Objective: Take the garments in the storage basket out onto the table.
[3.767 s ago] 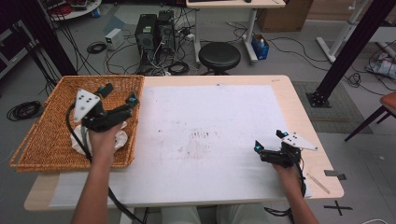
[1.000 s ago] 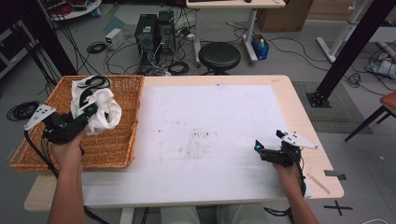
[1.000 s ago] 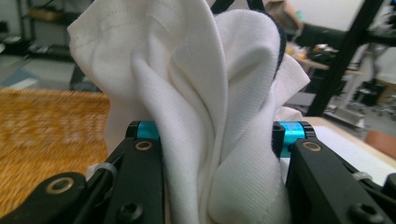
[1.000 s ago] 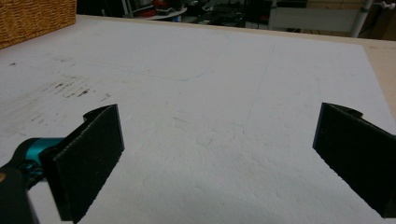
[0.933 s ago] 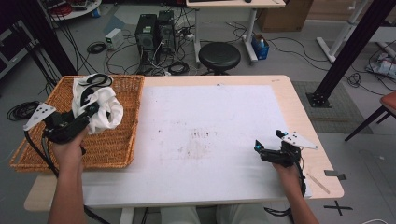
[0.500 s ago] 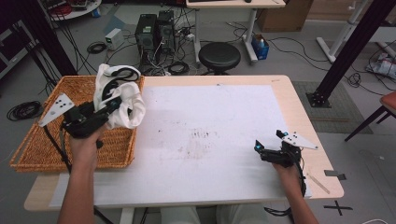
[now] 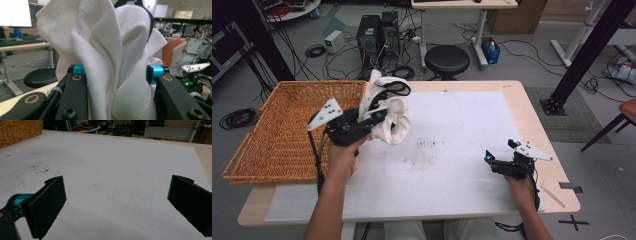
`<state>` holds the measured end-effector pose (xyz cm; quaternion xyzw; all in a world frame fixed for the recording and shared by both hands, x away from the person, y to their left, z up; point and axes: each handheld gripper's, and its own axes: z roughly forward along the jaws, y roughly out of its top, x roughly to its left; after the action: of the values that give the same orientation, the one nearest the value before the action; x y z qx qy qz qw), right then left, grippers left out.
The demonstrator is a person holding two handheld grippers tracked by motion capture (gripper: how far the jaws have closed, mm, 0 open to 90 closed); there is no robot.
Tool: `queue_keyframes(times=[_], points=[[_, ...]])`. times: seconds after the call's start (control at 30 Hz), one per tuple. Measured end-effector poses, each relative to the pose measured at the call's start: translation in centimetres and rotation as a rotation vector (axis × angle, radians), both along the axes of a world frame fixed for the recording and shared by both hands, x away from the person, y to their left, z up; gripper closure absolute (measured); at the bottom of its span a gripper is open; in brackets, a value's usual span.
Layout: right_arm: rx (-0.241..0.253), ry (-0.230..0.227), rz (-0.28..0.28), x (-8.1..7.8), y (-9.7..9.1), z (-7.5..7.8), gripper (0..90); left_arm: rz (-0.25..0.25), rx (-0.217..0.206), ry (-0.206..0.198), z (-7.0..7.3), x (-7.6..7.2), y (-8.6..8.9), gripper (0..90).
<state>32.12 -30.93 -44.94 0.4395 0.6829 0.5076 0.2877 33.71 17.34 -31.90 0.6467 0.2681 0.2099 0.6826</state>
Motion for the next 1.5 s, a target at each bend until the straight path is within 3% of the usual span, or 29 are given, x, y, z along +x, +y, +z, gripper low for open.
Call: queue_keyframes(times=[0.23,0.4,0.57,0.73,0.83,0.9,1.0,1.07,1.2,1.3,1.5], points=[[0.001,-0.002,0.006,0.1,-0.1,0.0,1.0,-0.034,0.014,0.046,-2.4,0.9,-4.2,62.7],[0.0,-0.004,0.006,0.0,-0.1,0.0,1.0,-0.028,0.021,0.084,-4.5,1.3,-6.7,62.6],[0.002,-0.004,0.01,0.0,-0.1,0.0,1.0,-0.028,0.064,0.139,-6.8,2.0,-8.6,62.6],[0.001,-0.004,0.01,0.0,-0.1,0.0,1.0,-0.046,0.134,0.205,-9.3,2.6,-10.9,62.3],[0.001,-0.004,0.01,0.0,-0.1,0.0,1.0,-0.029,0.209,0.245,-10.7,2.8,-12.2,61.4],[0.002,-0.003,0.01,0.1,-0.1,0.0,1.0,-0.018,0.235,0.278,-11.6,3.0,-12.7,58.3],[0.003,-0.002,0.012,0.1,-0.1,0.0,1.0,-0.015,0.224,0.315,-12.1,3.0,-12.9,38.7],[0.004,0.001,0.011,0.0,-0.1,0.0,1.0,0.002,0.21,0.312,-11.5,2.7,-12.5,27.8],[0.004,0.002,0.014,0.0,-0.1,0.0,1.0,0.018,0.115,0.256,-9.5,1.7,-10.3,26.1],[0.003,0.001,0.015,0.1,-0.1,0.0,1.0,0.063,0.065,0.212,-8.1,0.8,-8.3,26.2],[0.005,0.01,0.023,0.1,-0.1,0.0,1.0,0.125,0.0,0.2,-7.1,-0.5,-5.5,26.2]])
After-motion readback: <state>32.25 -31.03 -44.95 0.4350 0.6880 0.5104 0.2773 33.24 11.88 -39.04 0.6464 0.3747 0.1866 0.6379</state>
